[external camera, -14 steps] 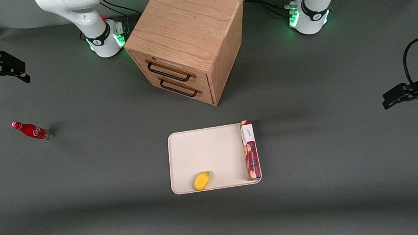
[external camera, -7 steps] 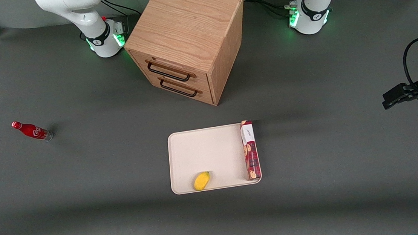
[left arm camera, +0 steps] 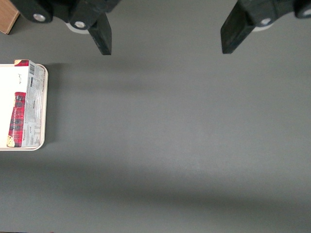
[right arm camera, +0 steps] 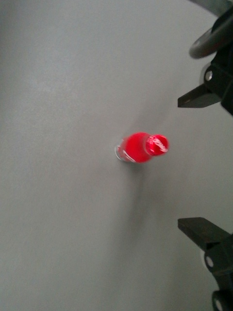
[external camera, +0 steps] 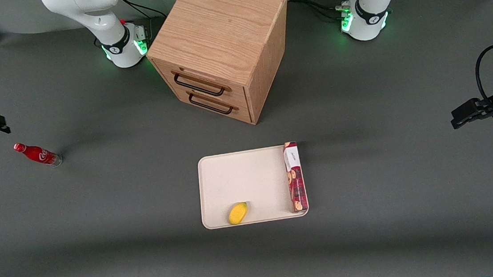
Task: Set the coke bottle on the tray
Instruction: 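Close the right gripper around the red Coca-Cola bottle's body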
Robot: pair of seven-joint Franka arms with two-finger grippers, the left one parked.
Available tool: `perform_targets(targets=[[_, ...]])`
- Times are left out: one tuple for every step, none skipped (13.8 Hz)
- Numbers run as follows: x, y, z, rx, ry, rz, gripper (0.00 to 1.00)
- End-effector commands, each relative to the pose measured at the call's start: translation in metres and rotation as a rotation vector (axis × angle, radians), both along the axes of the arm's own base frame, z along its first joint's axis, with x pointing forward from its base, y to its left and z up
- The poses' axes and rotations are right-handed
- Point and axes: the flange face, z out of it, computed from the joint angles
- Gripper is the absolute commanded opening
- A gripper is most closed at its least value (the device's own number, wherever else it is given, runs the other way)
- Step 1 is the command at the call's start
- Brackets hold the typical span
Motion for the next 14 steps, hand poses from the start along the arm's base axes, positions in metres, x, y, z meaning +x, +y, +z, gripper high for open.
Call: perform_targets(targets=[[-0.009,-0.012,-0.044,-0.040,-0.045,0.079,1.00],[-0.008,-0.016,-0.055,-0.044,-0.052,0.083,1.00],[-0.008,-0.018,-0.062,-0.033,-0.053,0.072,1.00],[-0.007,-0.018,-0.068,-0.019,-0.052,0.073,1.00],[-0.007,-0.018,-0.073,0.000,-0.055,0.069,1.00],[-0.006,-0.020,-0.078,-0.002,-0.061,0.072,1.00],[-0.006,-0.021,-0.082,-0.002,-0.060,0.076,0.96],[-0.006,-0.022,-0.082,-0.002,-0.060,0.075,0.88],[-0.005,-0.021,-0.082,-0.003,-0.062,0.077,0.80],[-0.005,-0.021,-0.082,-0.003,-0.062,0.077,0.69],[-0.005,-0.021,-0.082,-0.003,-0.062,0.077,0.53],[-0.005,-0.021,-0.082,-0.003,-0.062,0.077,0.36],[-0.005,-0.021,-0.082,-0.001,-0.059,0.077,0.24],[-0.006,-0.021,-0.082,0.000,-0.058,0.076,0.12]])
